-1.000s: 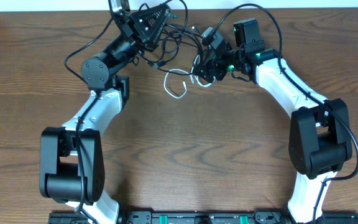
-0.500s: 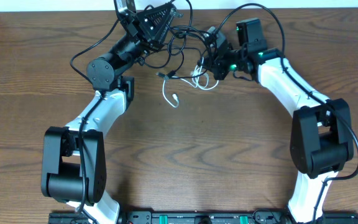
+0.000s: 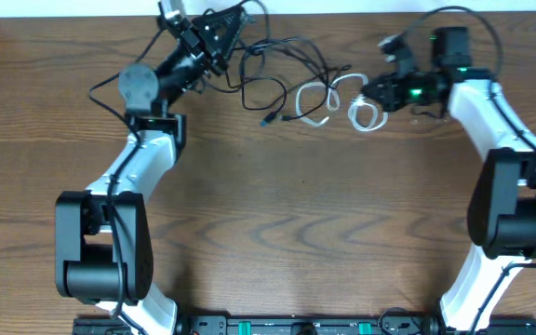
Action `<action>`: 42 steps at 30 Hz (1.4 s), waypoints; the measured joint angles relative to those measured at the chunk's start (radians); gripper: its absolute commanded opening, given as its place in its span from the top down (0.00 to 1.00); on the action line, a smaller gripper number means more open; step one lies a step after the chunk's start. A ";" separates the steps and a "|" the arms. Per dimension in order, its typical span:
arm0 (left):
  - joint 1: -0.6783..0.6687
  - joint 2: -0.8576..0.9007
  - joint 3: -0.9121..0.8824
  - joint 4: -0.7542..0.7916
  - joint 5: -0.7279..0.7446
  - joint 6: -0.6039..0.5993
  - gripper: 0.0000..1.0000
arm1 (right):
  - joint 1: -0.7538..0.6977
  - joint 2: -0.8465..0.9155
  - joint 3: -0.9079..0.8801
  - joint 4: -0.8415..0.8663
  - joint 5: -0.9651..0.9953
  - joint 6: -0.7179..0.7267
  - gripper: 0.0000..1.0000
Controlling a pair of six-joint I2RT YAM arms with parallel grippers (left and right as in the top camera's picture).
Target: Untangle cables
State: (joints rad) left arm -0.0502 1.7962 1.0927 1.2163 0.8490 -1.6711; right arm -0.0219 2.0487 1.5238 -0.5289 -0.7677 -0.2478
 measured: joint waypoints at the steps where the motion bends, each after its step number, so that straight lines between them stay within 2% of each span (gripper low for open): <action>1: 0.012 0.000 0.000 -0.064 0.014 0.053 0.92 | -0.022 0.000 0.000 -0.005 -0.004 -0.001 0.99; 4: 0.040 0.000 0.000 -0.209 0.050 0.187 0.91 | -0.088 0.000 0.000 -0.013 -0.013 -0.002 0.99; 15: 0.055 -0.003 0.000 -0.803 0.144 0.828 0.55 | -0.320 -0.035 0.000 -0.007 -0.084 0.060 0.99; 17: 0.056 -0.003 0.000 -0.892 0.142 0.952 0.52 | -0.368 -0.036 0.000 -0.008 -0.103 0.080 0.99; 20: 0.056 -0.005 0.000 -0.967 0.132 1.065 0.54 | -0.433 -0.036 0.000 -0.034 -0.117 0.095 0.99; 23: 0.056 -0.005 0.000 -0.973 0.124 1.124 0.77 | -0.466 -0.036 0.000 -0.087 -0.122 0.086 0.98; 24: 0.056 -0.005 0.000 -0.973 0.120 1.135 0.87 | -0.470 -0.036 0.000 -0.106 -0.124 0.077 0.91; 25: 0.056 -0.005 0.000 -0.976 0.118 1.142 0.90 | -0.469 -0.036 0.000 -0.120 -0.131 0.068 0.79; 27: 0.055 -0.005 0.000 -0.974 0.114 1.160 0.91 | -0.460 -0.036 -0.001 -0.141 -0.160 0.034 0.38; 28: 0.052 -0.005 0.000 -0.974 0.113 1.167 0.91 | -0.452 -0.036 -0.001 -0.142 -0.180 0.020 0.12; 29: 0.049 -0.005 0.000 -0.974 0.113 1.172 0.91 | -0.444 -0.036 -0.001 -0.141 -0.206 0.008 0.01; 35: 0.012 -0.005 0.000 -0.974 0.113 1.179 0.91 | -0.365 -0.036 -0.001 -0.135 -0.307 -0.050 0.01; 42: -0.039 -0.005 0.000 -0.974 0.113 1.179 0.91 | -0.206 -0.036 -0.001 -0.130 -0.238 -0.155 0.01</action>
State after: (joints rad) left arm -0.0887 1.7908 1.0924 0.2420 0.9623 -0.4923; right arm -0.2279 2.0129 1.5227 -0.6586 -1.0054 -0.4026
